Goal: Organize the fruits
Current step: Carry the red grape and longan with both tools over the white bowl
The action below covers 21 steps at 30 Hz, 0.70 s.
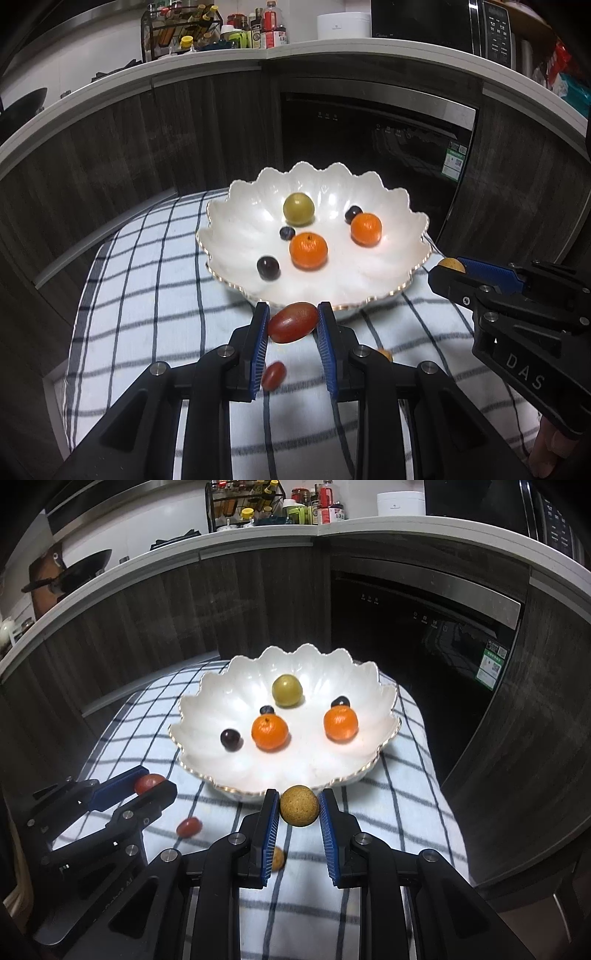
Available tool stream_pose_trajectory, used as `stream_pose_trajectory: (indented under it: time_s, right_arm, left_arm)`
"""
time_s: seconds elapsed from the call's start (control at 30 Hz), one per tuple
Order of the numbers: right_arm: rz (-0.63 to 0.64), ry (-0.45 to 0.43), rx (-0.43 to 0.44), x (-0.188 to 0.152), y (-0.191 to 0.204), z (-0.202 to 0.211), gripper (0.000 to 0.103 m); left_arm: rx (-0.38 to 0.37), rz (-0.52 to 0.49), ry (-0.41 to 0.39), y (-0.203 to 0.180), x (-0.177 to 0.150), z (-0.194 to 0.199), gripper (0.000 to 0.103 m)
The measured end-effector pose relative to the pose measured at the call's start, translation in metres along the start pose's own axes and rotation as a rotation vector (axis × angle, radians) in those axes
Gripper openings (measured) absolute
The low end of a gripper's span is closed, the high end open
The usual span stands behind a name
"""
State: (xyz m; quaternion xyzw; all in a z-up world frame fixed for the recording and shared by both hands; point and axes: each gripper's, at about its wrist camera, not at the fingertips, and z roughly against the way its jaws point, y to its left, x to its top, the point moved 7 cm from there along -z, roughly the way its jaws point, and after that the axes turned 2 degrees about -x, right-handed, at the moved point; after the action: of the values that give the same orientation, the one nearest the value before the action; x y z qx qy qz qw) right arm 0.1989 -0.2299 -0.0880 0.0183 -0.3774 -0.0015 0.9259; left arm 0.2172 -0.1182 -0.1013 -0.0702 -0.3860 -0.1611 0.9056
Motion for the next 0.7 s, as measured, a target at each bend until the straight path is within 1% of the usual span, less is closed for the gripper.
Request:
stream_pose_trajectory:
  time_s: [0.3,0.7]
  right_arm:
    - [-0.006,-0.011,-0.016,0.027,-0.009,-0.007,0.024]
    - [-0.009,0.001,-0.032,0.046,-0.016,-0.028,0.024]
  left_arm:
    - [-0.003,0.002,0.009,0.005,0.026,-0.018,0.027]
    - [-0.008,0.008,0.043,0.009,0.041,-0.047,0.027]
